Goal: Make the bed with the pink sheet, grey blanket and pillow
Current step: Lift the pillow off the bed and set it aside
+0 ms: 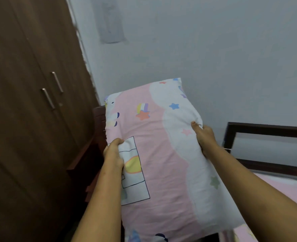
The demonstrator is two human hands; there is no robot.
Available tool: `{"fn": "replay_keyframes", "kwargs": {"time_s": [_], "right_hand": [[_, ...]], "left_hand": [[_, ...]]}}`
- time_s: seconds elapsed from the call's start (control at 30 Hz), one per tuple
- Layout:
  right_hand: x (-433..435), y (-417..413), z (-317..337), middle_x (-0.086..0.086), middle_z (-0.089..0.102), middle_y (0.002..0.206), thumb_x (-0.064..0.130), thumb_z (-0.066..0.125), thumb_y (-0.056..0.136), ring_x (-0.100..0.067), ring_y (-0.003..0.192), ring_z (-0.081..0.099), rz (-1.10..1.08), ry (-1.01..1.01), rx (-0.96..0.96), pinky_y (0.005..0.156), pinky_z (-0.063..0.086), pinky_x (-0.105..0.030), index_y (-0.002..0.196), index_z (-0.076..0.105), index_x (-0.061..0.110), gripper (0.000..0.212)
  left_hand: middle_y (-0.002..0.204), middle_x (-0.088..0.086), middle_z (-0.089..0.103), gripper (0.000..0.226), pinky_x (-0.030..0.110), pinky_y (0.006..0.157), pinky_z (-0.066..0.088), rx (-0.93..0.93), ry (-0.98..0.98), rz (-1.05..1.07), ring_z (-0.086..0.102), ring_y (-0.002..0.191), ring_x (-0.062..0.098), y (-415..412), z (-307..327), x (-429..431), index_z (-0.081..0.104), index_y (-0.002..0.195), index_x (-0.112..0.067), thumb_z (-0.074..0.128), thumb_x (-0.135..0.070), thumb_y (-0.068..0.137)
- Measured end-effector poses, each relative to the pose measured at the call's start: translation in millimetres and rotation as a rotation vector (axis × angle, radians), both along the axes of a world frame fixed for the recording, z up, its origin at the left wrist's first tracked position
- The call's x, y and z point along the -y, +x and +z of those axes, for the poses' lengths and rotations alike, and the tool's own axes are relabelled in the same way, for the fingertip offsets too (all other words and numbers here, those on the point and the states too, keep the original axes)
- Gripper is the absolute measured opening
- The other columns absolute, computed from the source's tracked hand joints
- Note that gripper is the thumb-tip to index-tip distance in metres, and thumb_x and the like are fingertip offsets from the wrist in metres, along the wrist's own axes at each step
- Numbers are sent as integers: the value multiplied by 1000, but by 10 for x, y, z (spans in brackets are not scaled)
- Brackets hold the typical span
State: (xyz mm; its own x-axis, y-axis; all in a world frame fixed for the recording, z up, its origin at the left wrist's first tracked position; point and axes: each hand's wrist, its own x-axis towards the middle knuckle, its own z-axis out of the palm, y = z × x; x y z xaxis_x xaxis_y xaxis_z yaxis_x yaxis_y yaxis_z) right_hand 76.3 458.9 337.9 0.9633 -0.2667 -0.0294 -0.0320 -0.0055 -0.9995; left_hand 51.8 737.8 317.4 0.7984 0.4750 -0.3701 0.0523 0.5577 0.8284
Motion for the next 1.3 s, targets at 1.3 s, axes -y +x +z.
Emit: {"fn": "replay_keyframes", "kwargs": {"time_s": [1.3], "right_hand": [[-3602, 4525, -143, -9, 68, 99, 40, 41, 98, -33, 97, 59, 609, -969, 426, 77, 38, -37, 103, 64, 19, 32]], "left_hand": [[107, 16, 53, 42, 54, 97, 44, -631, -83, 215, 55, 112, 39, 2972, -968, -1918, 45, 115, -4, 28, 12, 80]]}}
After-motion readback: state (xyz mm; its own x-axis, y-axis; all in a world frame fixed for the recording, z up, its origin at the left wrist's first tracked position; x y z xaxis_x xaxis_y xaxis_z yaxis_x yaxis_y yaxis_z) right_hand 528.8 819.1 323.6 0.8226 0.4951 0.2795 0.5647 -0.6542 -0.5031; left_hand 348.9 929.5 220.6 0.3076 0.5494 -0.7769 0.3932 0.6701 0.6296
